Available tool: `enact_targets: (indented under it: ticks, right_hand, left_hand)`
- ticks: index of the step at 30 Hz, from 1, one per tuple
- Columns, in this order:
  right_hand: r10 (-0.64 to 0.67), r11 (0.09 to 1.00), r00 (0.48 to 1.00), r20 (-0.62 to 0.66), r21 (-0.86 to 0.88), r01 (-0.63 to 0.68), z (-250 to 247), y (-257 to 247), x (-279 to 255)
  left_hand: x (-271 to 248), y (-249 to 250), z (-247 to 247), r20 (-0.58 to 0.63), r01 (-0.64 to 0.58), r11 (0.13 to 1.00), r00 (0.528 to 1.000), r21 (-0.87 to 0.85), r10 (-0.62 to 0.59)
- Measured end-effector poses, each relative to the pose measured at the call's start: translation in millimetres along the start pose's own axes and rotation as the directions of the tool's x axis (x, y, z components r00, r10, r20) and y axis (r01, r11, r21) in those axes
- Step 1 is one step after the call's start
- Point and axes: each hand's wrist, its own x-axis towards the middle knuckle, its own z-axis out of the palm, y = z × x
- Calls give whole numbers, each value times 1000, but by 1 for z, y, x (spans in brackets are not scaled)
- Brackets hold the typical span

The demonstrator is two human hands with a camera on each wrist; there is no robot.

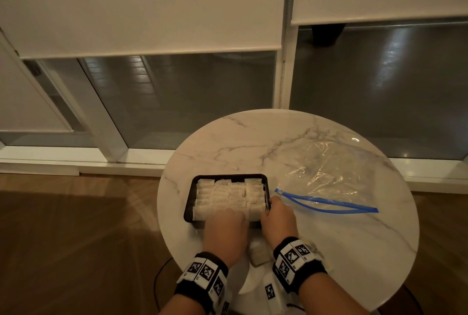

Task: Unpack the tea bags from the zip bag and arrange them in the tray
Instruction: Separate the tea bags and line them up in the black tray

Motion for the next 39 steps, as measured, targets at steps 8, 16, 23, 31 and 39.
enact_targets:
  ticks: [8,16,23,31,39]
  right_hand:
    - [-35,993,997,74,114,27,-26,5,-1]
    - [4,994,996,94,109,-15,-88,62,-10]
    - [120,992,961,249,-63,-107,-86,99,-17]
    - [106,984,935,338,-169,-50,-71,102,-15]
    - [84,993,946,312,-111,-52,-71,107,-16]
  left_hand:
    - [-2,2,-1,-40,-23,986,999,-165,17]
    - [-21,21,-16,-157,-60,938,988,-342,6]
    - [-29,38,15,183,48,984,983,-174,-15]
    - [-22,37,20,211,119,985,973,-124,-91]
    - [-23,37,21,262,207,950,954,-234,-143]
